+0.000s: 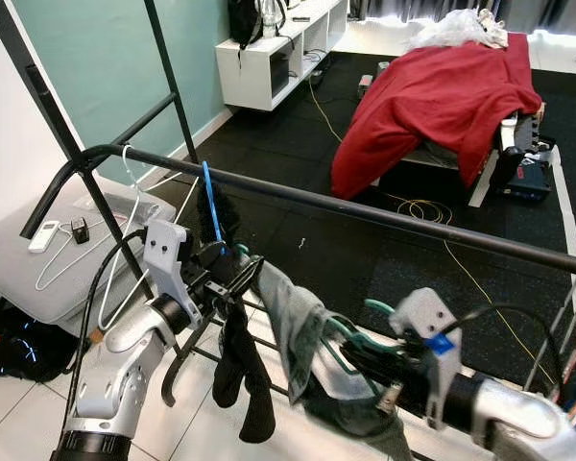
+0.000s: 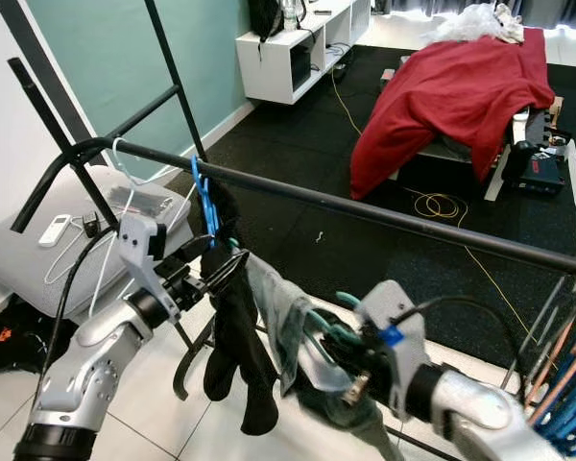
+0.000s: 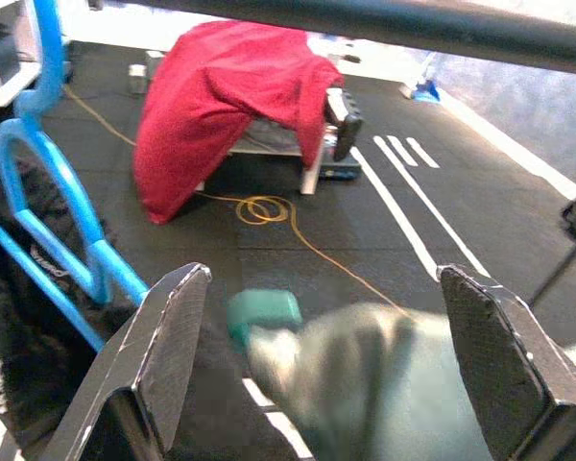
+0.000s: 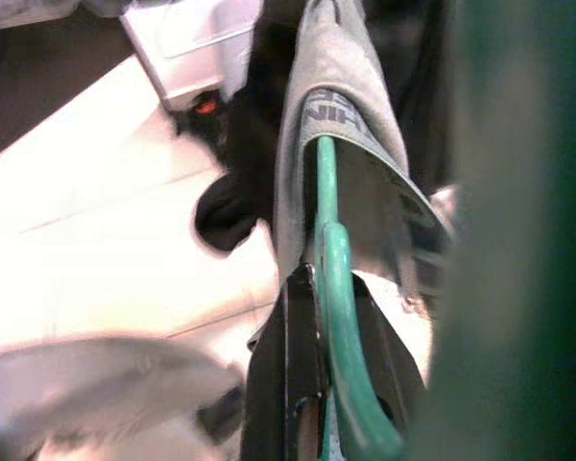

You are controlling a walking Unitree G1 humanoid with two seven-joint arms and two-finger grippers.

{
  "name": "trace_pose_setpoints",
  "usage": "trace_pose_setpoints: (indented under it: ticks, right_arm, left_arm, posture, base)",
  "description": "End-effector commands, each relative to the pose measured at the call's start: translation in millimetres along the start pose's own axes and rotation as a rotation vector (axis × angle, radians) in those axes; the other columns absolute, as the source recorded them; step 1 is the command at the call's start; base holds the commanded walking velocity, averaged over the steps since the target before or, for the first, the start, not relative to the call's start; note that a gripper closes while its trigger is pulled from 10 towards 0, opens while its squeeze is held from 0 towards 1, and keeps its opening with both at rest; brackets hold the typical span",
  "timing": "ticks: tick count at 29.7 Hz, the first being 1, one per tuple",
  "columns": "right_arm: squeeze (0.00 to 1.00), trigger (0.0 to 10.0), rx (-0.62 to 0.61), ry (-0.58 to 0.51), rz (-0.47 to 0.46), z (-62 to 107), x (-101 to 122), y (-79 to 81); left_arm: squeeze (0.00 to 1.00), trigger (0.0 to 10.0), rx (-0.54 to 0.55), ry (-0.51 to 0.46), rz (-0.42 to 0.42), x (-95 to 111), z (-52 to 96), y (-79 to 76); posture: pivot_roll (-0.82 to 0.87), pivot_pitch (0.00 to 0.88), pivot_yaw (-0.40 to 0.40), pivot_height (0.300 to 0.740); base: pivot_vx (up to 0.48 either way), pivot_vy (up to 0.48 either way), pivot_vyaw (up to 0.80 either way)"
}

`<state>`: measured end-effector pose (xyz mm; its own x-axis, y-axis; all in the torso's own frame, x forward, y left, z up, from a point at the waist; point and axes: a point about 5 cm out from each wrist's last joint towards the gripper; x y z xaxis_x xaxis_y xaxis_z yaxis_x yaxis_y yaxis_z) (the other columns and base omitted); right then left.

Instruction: Hang hanger

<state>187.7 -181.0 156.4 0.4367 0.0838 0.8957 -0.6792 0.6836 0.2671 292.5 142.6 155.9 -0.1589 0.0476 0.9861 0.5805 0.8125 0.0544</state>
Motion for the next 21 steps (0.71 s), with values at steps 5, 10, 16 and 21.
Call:
trace_pose_setpoints:
  ticks: [5, 10, 16, 21]
  right_arm:
    - [0.0, 10.0, 0.078, -0.015, -0.015, -4.6, 1.6, 18.8]
    - [0.0, 10.0, 0.093, -0.067, -0.051, -13.5, 5.1, 23.6]
    - [0.0, 10.0, -0.098, -0.17, -0.062, -10.6, 23.2, -5.9]
    - [0.0, 10.0, -0.325, -0.332, -0.097, -5.0, 43.9, -23.1]
  left_arm:
    - [0.0, 10.0, -0.062, -0.033, -0.003, 11.2, -8.0, -6.2]
    - [0.0, 10.0, -0.086, -0.018, 0.018, 9.6, -13.2, -18.6]
    - [0.0, 10.0, -0.074, 0.03, 0.016, 3.1, -14.0, -21.5]
    - [0.0, 10.0, -0.075, 0.05, 0.025, -1.1, -11.2, -23.6]
  posture:
    - [-0.18, 0.138, 0.088, 0.74]
    - [-0.18, 0.125, 0.082, 0.74]
    - [-0.18, 0.13, 0.076, 0.74]
    - [-0.19, 0.13, 0.072, 0.74]
  base:
    - [0.0, 0.0, 0.0]
    - [0.0, 0.0, 0.0]
    - [0.0, 0.0, 0.0]
    - [0.0, 0.0, 0.0]
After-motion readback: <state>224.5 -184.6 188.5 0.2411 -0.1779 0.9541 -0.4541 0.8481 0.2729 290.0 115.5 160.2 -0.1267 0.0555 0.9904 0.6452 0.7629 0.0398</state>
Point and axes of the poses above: a point about 5 cm out from each wrist's last joint towards the gripper, its own z axis pointing back from the gripper into the wrist, its own x axis along the axis of the wrist's last joint, y = z × x, and after that the axes turned 12 degrees about -z, right-handed
